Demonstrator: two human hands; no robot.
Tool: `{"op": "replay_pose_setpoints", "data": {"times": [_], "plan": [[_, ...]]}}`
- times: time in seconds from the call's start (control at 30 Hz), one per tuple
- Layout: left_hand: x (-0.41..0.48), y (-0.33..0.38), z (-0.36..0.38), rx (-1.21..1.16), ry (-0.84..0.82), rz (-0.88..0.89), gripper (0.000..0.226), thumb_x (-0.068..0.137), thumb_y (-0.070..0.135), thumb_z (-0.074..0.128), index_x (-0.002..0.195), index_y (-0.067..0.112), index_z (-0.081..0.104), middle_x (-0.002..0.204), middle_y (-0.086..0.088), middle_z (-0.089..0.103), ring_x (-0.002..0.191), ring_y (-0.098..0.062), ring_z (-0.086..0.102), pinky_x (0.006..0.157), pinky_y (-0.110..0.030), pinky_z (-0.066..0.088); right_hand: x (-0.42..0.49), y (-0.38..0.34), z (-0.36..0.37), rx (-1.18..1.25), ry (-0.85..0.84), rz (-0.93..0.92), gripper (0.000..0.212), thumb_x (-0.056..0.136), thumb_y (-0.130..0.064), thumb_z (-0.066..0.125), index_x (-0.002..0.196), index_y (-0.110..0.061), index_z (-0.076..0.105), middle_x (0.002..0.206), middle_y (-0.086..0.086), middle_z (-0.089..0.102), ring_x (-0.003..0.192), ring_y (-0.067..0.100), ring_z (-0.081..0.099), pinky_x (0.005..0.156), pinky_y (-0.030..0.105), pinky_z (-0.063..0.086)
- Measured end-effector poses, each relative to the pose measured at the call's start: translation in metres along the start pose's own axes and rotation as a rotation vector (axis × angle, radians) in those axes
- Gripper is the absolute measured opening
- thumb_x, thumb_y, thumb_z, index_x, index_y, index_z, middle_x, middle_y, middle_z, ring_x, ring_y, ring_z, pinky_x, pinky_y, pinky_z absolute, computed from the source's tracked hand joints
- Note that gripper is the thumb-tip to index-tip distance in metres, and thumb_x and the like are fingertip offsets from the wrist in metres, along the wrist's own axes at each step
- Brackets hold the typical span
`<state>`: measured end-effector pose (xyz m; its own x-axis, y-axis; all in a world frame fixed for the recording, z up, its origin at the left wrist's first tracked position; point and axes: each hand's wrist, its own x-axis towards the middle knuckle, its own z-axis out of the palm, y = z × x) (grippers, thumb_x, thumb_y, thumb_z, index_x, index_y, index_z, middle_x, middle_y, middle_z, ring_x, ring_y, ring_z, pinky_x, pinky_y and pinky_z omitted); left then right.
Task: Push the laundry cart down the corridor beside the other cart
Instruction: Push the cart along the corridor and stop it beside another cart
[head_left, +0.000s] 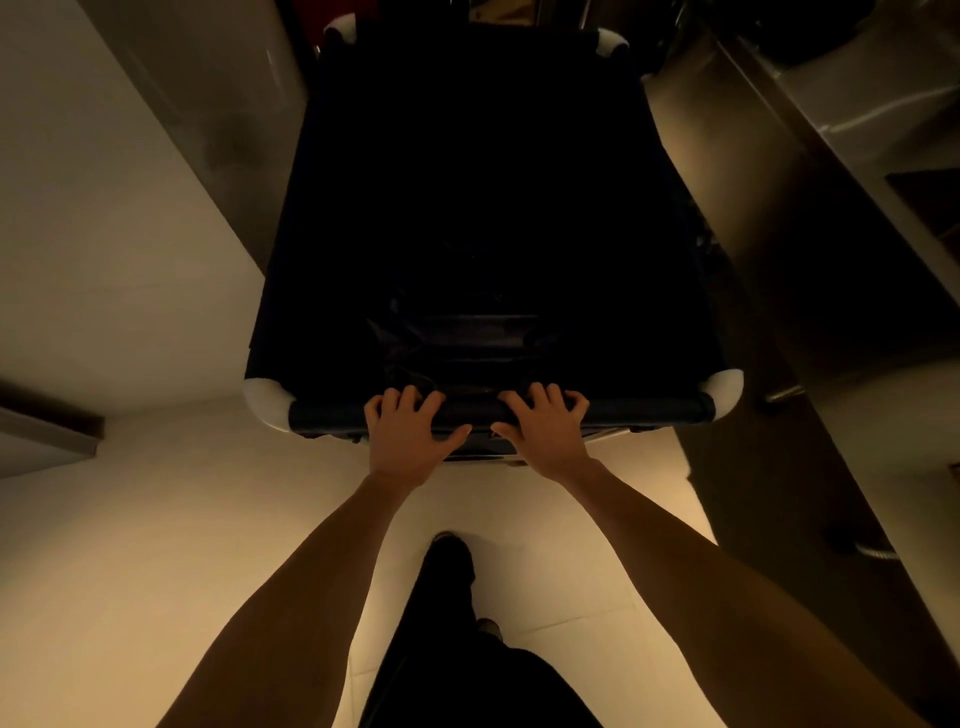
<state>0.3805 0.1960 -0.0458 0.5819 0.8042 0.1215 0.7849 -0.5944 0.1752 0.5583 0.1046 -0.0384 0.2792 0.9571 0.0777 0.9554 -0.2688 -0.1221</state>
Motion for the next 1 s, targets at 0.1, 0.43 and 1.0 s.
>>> {"op": "replay_pose_setpoints", "data": {"times": [0.1,0.43,1.0], "plan": [[0.025,0.002,0.002,0.003,0.022,-0.017,0.059,0.076,0.066,0.039,0.099,0.018,0.064,0.088,-0.010,0.063,0.087,-0.032,0.056,0.087,-0.044,0.034,0.028,0.011,0.000,0.011,-0.022,-0.015,0.049,0.082,-0.055,0.033,0.106,-0.023,0.061,0.090,0.012,0.061,0.087,0.032,0.057,0.081,0.054,0.039],[0.110,0.002,0.009,0.012,-0.072,-0.105,0.054,0.080,0.064,0.051,0.108,0.019,0.062,0.103,-0.014,0.063,0.102,-0.036,0.053,0.094,-0.048,0.034,0.120,0.040,0.001,-0.017,-0.019,-0.052,0.053,0.080,-0.057,0.033,0.106,-0.022,0.063,0.090,0.013,0.061,0.084,0.031,0.057,0.079,0.053,0.039],[0.243,-0.014,0.023,-0.006,-0.027,-0.224,0.064,0.075,0.069,0.034,0.103,0.021,0.065,0.096,-0.011,0.063,0.094,-0.033,0.056,0.090,-0.045,0.033,0.270,0.076,0.009,-0.020,-0.032,-0.157,0.049,0.080,-0.057,0.034,0.101,-0.024,0.063,0.086,0.010,0.061,0.082,0.030,0.058,0.080,0.049,0.036]]}}
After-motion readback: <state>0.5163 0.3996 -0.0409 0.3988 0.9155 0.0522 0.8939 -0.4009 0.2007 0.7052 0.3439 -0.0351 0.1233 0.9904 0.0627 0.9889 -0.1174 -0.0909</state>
